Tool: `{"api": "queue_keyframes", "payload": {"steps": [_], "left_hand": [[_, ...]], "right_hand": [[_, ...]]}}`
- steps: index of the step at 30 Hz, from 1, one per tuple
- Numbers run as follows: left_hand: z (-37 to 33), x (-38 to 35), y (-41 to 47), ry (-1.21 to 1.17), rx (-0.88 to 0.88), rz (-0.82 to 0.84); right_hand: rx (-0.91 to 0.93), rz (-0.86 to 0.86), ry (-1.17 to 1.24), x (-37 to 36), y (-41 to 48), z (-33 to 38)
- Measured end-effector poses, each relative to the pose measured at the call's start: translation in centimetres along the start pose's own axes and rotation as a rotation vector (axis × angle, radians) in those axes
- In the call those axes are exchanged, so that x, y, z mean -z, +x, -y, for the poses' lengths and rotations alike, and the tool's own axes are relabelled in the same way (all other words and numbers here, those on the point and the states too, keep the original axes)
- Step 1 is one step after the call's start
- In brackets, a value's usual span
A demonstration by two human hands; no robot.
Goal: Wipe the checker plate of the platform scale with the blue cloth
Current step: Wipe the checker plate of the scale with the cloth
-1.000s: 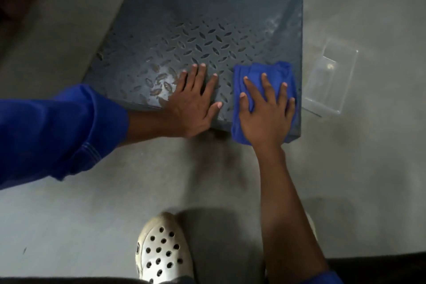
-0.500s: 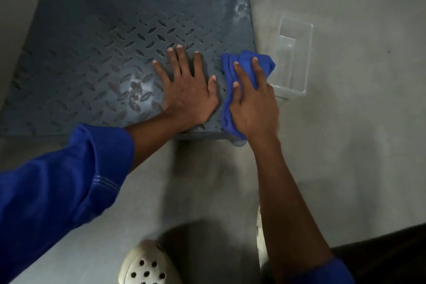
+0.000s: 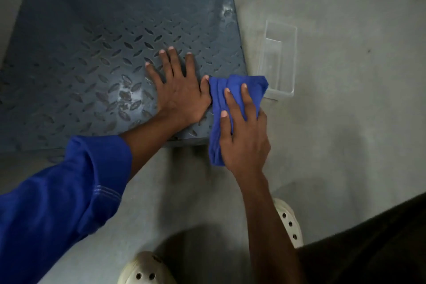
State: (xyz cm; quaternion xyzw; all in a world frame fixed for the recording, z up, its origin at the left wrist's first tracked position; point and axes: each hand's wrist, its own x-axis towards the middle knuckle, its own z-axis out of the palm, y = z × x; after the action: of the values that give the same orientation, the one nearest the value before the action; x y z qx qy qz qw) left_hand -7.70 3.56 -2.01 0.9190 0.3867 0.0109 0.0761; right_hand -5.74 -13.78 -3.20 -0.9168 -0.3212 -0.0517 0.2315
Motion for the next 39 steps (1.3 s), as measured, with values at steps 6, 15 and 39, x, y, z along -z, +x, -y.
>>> {"api": "queue_keyframes", "payload": {"steps": [6,15,39], "left_hand": [[-0.4,-0.2,2.5,-0.016,-0.021,-0.032],[-0.6,0.6,3.5,-0.032,-0.013,-0.016],[2.6,1.4,20.2,-0.014,0.027,-0.021]], "right_hand": [[-0.003,0.086,0.046,0.1,3.2,-0.5],[-0.006,0.284,0.084,-2.2,19.1,2.1],[0.086,0.263,-0.077,-7.8,28.2,2.7]]}}
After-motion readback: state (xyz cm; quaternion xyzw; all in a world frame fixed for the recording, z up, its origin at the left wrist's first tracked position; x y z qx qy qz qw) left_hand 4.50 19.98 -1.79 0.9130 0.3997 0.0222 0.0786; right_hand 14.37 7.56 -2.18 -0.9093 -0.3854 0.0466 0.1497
